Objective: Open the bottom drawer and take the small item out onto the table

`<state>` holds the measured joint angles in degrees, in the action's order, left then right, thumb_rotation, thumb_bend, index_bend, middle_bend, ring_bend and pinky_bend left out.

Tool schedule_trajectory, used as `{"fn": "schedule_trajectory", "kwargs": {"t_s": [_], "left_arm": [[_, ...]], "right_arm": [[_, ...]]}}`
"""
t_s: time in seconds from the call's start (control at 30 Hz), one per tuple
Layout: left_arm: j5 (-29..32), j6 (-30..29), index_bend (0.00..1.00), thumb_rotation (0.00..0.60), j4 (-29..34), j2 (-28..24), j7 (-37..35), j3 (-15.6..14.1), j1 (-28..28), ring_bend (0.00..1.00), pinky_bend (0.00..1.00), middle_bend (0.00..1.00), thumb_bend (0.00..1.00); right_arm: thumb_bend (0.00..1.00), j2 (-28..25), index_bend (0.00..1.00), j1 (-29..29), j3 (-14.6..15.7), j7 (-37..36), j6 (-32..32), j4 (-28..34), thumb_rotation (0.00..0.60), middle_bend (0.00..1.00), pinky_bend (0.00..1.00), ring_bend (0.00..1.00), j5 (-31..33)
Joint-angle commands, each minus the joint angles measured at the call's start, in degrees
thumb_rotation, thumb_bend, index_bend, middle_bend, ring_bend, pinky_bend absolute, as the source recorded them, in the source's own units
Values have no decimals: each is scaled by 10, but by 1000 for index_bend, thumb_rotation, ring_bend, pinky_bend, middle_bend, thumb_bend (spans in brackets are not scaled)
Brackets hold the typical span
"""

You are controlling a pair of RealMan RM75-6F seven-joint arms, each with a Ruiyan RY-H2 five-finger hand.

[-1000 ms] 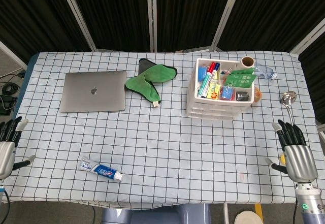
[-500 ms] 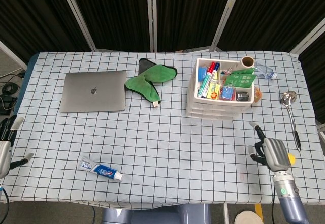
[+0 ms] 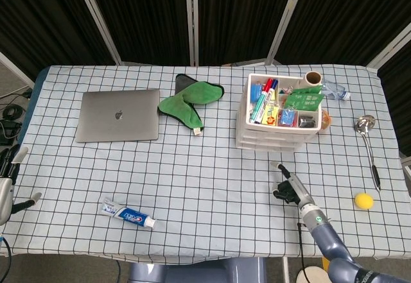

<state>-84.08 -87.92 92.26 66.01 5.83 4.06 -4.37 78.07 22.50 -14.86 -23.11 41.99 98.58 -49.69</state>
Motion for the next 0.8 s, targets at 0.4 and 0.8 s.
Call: {"fn": "schedule_trajectory", "kwargs": {"t_s": [0.4, 0.8], "left_arm": [[-17, -5, 0, 600, -1, -4, -18, -5, 1, 0, 0, 0, 9], [-30, -4, 0, 600, -1, -2, -16, -10, -1, 0, 0, 0, 9]], "right_arm": [[662, 62, 62, 30, -72, -162, -133, -72, 600, 983, 844, 981, 62], [661, 89, 54, 34, -97, -200, -158, -112, 600, 983, 844, 981, 71]]}}
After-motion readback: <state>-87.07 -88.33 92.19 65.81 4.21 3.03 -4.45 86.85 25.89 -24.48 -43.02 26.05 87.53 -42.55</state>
